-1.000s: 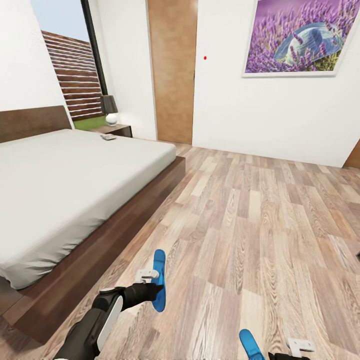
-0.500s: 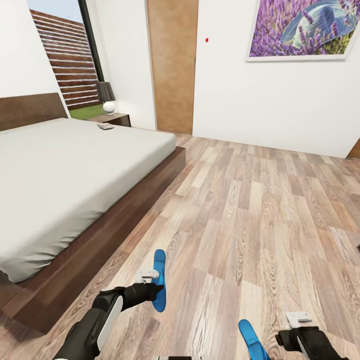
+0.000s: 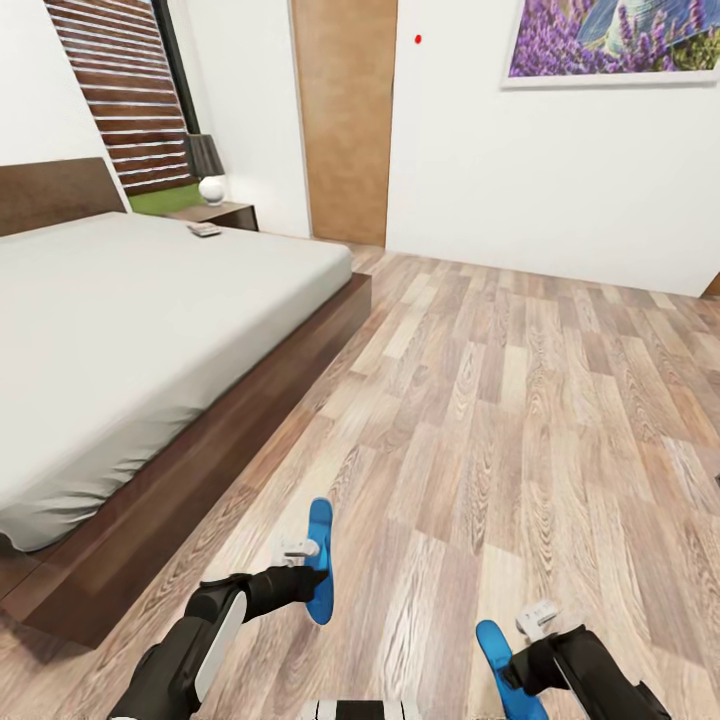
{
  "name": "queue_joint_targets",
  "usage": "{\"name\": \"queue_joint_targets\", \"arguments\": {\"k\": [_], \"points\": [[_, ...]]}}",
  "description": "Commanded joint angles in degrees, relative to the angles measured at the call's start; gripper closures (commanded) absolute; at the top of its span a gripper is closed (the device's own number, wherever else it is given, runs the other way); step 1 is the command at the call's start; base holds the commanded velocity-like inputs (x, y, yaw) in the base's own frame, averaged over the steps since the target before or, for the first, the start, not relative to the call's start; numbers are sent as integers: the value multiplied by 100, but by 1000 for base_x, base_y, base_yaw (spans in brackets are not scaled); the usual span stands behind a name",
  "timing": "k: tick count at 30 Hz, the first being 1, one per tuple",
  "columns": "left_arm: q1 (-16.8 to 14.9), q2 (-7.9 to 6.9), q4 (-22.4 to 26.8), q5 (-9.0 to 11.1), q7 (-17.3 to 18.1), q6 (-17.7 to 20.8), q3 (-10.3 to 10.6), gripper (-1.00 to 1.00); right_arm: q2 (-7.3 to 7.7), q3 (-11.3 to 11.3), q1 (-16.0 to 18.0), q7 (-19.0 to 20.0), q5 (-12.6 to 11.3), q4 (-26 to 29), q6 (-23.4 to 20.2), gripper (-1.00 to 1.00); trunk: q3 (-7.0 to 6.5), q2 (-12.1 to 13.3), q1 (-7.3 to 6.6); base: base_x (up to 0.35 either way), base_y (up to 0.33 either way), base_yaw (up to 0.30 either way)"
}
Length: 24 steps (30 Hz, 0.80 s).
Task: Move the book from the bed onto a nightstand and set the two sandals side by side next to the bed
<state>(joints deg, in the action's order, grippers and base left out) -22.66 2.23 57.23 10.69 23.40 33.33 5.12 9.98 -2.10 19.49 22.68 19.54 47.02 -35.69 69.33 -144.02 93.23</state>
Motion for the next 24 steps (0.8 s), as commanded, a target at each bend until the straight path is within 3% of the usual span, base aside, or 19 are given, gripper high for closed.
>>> {"name": "queue_joint_targets", "arguments": {"k": [1, 24], "points": [[-2, 1, 7, 47, -11, 47, -3, 100, 6, -31, 2, 96, 64, 9, -17, -100, 28, -4, 1, 0, 0, 0], [-2, 5, 2, 47, -10, 43, -3, 100, 40, -44, 2, 172, 67, 377, -9, -100, 537, -34, 60, 0, 0, 0]]}}
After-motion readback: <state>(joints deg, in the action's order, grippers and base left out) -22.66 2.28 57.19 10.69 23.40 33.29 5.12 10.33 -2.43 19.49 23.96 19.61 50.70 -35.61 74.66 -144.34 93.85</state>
